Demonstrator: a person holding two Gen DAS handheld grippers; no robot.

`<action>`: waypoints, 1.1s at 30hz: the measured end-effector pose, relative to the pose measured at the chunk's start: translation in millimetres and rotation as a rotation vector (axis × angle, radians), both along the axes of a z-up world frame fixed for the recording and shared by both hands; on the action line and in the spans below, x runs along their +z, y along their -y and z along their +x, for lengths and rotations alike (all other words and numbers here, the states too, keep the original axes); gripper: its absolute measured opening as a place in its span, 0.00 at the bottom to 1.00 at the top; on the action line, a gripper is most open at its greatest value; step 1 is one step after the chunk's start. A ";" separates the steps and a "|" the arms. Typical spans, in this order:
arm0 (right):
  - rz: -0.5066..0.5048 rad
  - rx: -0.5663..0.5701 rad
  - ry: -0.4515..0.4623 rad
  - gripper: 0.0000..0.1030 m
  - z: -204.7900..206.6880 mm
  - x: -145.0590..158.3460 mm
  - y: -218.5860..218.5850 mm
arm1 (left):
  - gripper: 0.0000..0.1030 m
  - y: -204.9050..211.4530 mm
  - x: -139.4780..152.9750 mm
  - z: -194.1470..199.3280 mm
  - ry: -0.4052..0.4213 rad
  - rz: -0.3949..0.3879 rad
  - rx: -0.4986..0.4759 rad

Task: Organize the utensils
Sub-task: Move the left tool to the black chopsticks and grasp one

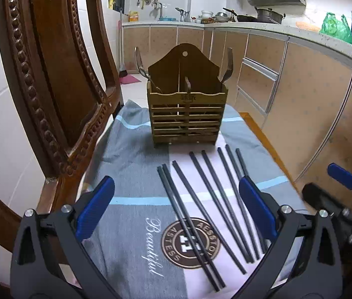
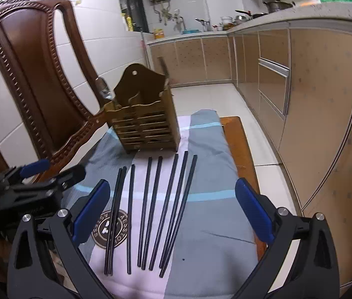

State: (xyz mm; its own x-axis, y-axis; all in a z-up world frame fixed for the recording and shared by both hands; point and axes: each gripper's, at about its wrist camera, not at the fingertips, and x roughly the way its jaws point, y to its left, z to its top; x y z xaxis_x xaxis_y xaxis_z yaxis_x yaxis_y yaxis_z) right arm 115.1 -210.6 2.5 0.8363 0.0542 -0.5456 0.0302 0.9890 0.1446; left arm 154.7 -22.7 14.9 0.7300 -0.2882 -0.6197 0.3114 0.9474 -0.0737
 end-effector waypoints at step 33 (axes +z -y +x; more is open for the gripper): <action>-0.040 -0.058 -0.008 0.95 0.0 0.4 16.8 | 0.94 -10.2 -23.0 7.8 -0.101 0.079 0.074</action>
State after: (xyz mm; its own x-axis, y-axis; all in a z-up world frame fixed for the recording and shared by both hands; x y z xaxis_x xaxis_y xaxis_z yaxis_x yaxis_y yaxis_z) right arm 115.1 -227.4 2.9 0.8333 -0.0163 -0.5526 0.0890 0.9905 0.1049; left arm 162.5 -12.4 -8.2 0.6803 -0.1829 -0.7097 0.2352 0.9716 -0.0250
